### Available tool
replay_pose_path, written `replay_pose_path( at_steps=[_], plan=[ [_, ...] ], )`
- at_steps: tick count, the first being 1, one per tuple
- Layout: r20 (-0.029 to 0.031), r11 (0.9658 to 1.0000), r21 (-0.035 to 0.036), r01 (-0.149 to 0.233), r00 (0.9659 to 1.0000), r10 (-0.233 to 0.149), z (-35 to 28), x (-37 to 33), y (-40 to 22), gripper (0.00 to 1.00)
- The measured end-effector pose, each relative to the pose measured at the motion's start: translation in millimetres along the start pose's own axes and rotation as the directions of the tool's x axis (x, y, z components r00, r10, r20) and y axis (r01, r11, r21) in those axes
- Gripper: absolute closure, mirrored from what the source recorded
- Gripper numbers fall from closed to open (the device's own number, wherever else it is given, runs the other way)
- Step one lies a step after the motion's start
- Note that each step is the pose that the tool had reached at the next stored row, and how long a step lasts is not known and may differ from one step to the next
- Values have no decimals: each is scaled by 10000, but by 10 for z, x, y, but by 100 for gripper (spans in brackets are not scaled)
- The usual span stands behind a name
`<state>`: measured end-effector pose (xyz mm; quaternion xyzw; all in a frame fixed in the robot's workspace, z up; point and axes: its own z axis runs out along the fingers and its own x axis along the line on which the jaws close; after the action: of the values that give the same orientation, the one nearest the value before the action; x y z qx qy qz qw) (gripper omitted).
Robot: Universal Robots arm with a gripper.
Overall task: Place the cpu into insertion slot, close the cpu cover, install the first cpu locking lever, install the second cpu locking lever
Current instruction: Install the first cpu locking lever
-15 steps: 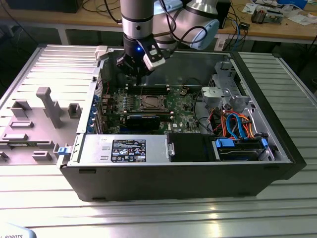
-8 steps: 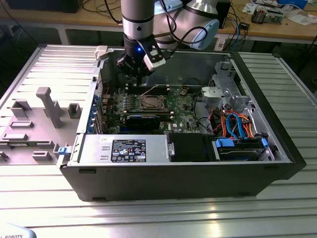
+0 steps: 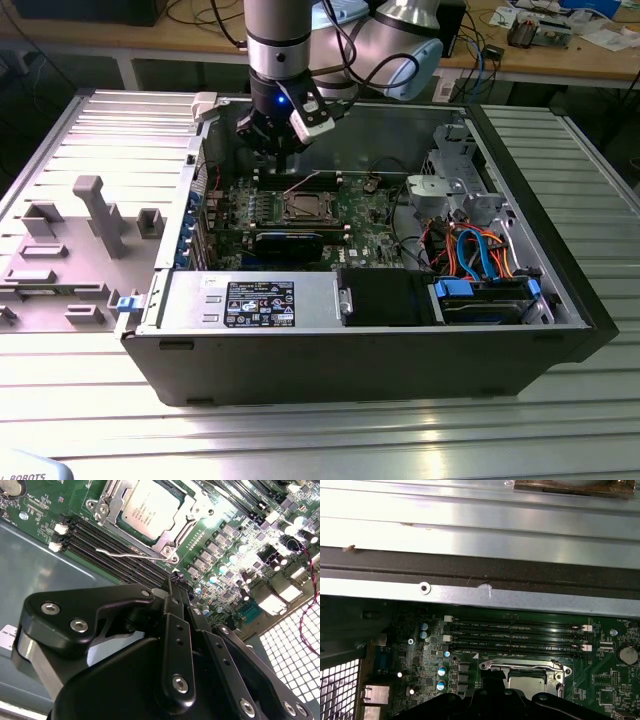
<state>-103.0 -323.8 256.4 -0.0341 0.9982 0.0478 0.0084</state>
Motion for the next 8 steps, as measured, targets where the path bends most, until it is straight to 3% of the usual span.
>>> replay_pose_path(
  at_steps=[2,6,8],
  plan=[
    [14,9998,-195,-16,10000,16,12,-20,-11,89],
    [16,9998,-212,-33,10000,34,49,-55,-17,89],
    [23,9996,-277,-60,10000,61,66,-80,-21,89]
  ],
)
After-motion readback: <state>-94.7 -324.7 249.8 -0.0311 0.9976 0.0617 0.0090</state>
